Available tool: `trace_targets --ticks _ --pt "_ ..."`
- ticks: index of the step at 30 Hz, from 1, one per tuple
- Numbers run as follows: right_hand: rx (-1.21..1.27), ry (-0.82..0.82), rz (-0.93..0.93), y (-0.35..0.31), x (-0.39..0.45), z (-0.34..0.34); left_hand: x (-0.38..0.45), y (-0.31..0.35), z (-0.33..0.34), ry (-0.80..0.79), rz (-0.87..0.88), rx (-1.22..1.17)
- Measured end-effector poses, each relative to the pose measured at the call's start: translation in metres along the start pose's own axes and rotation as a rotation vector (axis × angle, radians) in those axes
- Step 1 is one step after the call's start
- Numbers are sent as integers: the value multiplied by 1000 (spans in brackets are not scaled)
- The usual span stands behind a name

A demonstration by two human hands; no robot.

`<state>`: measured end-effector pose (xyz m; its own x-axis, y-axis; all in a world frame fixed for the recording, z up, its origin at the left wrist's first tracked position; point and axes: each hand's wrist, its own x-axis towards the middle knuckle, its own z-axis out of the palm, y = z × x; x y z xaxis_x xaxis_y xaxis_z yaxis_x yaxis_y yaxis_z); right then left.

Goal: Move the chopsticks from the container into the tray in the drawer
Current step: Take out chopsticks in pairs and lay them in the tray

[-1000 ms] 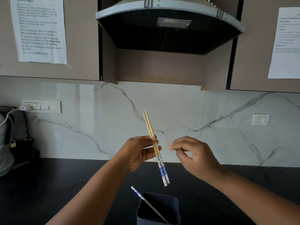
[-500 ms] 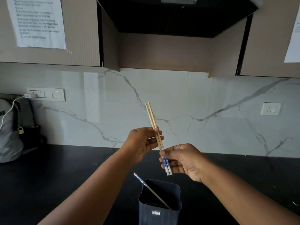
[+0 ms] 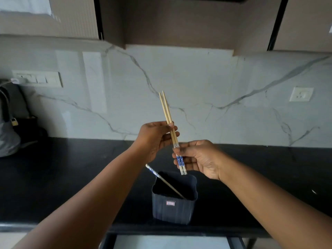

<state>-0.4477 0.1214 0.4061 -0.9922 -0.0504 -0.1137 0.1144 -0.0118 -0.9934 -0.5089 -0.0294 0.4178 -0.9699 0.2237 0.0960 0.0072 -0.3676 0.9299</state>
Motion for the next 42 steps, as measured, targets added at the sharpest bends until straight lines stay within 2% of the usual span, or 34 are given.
trace_targets --ticks 2,5,7,11,15,18,21,23,26,32,37,42 --pt "-21 -1 24 17 1 1 -2 -17 -6 -3 12 90" --pt "-56 16 66 56 1 -2 -4 -55 -22 0 105 388" --pt "-147 23 87 93 -1 -7 -8 -79 -38 82 164 522" --pt "-597 -50 92 173 -17 -23 -16 -117 -83 360 216 604" --pt "-886 -210 215 244 -38 -33 -23 -153 -125 440 217 777" --pt "-1043 -294 270 286 -47 -37 -31 -183 -145 366 173 1035" --pt "-1168 -313 292 312 -47 -39 -36 -211 -157 176 139 1337" --pt "-1228 -335 297 323 -44 -39 -37 -225 -163 70 20 1539" --pt "-1253 -346 343 334 -39 -39 -41 -241 -171 -10 -147 1762" --pt "-1280 -451 448 348 -29 -39 -37 -249 -181 -64 -100 1894" --pt "-1304 -499 502 359 -26 -38 -36 -252 -185 -69 -72 1857" --pt "-1330 -413 460 367 -27 -41 -36 -253 -187 -60 -48 1855"
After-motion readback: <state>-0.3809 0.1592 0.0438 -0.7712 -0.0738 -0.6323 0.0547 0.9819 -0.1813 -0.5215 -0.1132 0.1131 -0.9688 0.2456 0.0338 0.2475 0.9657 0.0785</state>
